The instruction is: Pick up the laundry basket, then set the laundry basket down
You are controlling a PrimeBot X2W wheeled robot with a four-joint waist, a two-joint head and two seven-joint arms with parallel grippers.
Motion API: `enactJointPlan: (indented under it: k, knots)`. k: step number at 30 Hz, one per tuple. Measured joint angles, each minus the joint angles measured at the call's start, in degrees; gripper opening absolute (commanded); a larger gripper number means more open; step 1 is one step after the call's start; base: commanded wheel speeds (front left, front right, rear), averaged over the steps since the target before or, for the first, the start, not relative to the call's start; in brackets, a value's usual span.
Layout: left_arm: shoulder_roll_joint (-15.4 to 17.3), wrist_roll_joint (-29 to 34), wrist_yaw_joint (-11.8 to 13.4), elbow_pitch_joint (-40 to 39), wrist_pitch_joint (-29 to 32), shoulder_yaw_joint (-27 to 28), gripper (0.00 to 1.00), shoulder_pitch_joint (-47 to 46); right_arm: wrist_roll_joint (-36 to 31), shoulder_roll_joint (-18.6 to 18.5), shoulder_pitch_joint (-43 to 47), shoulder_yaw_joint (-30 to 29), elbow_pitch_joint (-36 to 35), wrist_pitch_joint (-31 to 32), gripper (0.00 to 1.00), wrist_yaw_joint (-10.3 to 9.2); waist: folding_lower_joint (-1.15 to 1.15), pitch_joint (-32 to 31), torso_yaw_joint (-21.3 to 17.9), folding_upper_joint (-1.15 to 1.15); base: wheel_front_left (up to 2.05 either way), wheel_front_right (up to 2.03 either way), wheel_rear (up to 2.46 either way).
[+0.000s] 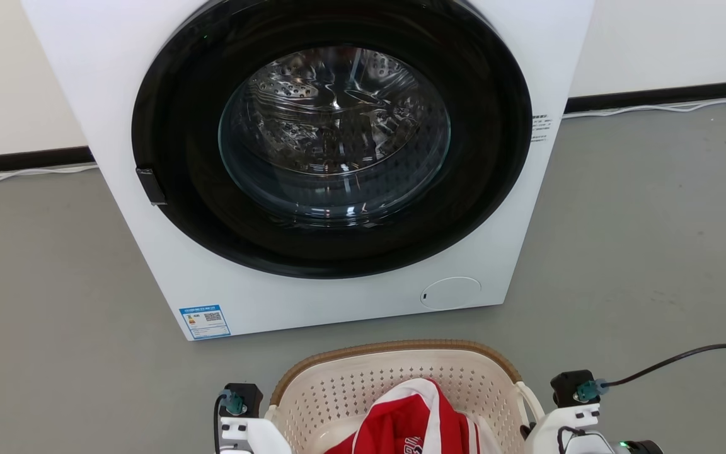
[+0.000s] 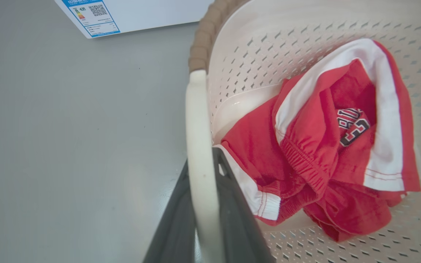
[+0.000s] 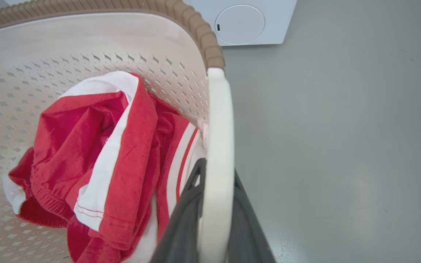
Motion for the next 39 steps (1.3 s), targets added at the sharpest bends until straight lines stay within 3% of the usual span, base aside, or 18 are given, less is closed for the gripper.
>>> enactJointPlan:
  k: [28, 39]
  knots:
    - [0.0, -1.7, 0.1, 0.3, -0.3, -1.7, 0.0, 0.0, 4.0, 0.0, -0.3, 3.5, 0.7, -1.3, 0.0, 0.0, 0.0, 1.2, 0.3, 0.0, 0.0, 0.0, 0.0]
    - [0.0, -2.0, 1.2, 0.5, -2.4, -2.1, 0.0, -0.2, 5.0, 0.0, -1.9, 5.3, 0.7, -4.8, 0.0, 0.0, 0.0, 3.2, 0.7, 0.0, 0.0, 0.0, 0.0]
